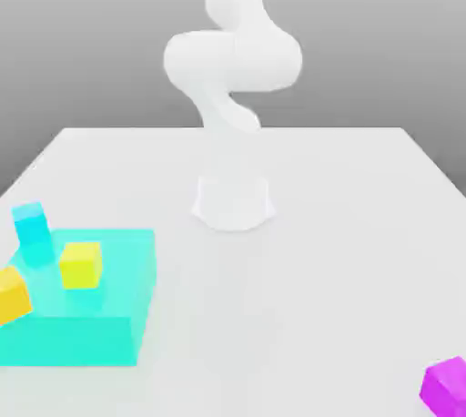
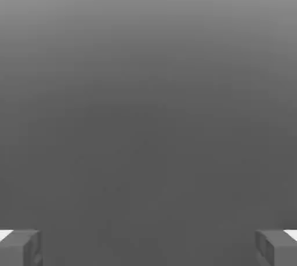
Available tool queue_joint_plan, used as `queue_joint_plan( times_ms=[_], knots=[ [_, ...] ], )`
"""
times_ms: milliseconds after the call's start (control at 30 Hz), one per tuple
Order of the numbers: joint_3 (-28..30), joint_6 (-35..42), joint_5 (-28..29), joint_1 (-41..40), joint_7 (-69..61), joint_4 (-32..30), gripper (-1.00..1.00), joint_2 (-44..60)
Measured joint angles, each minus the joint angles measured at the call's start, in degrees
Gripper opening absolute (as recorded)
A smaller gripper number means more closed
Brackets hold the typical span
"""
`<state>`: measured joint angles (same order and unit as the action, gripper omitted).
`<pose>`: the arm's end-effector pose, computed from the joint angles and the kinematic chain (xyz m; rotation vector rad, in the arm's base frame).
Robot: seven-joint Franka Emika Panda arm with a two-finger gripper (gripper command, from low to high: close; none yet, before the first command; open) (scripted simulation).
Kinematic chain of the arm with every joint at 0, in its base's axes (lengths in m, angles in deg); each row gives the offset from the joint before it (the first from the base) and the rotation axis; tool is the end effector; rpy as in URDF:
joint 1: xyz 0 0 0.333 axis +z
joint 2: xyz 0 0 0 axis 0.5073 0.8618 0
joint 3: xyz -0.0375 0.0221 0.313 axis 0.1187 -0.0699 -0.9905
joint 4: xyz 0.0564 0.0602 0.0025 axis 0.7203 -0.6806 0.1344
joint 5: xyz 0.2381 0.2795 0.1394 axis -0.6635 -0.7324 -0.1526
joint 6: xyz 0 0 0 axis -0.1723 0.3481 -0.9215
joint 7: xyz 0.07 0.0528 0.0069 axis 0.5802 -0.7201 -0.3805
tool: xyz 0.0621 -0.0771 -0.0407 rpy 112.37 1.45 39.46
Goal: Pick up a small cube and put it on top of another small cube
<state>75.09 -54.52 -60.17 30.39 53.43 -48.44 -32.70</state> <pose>0.3787 0.0183 0.6839 -2.5050 1.0283 -0.9743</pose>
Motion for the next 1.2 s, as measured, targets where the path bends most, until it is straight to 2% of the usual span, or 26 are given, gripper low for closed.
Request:
queue_joint_plan(
  times_ms=[567, 767, 1000, 1133, 1167, 1200],
  knots=[
    [-13.0, -8.0, 9.3, 2.4, 10.8, 3.0, 0.00, 35.6],
    [-14.5, -10.8, 12.4, 6.2, 14.5, 4.0, 0.00, 48.1],
    [-16.2, -14.4, 13.5, 10.4, 17.1, 5.1, 0.00, 62.1],
    [-13.8, -19.5, 16.4, 13.2, 19.4, 6.7, 0.00, 70.3],
    [-12.9, -21.0, 17.2, 14.0, 20.1, 7.1, -1.00, 72.2],
    [-12.9, -21.0, 17.2, 14.0, 20.1, 7.1, -1.00, 72.2]
  ],
)
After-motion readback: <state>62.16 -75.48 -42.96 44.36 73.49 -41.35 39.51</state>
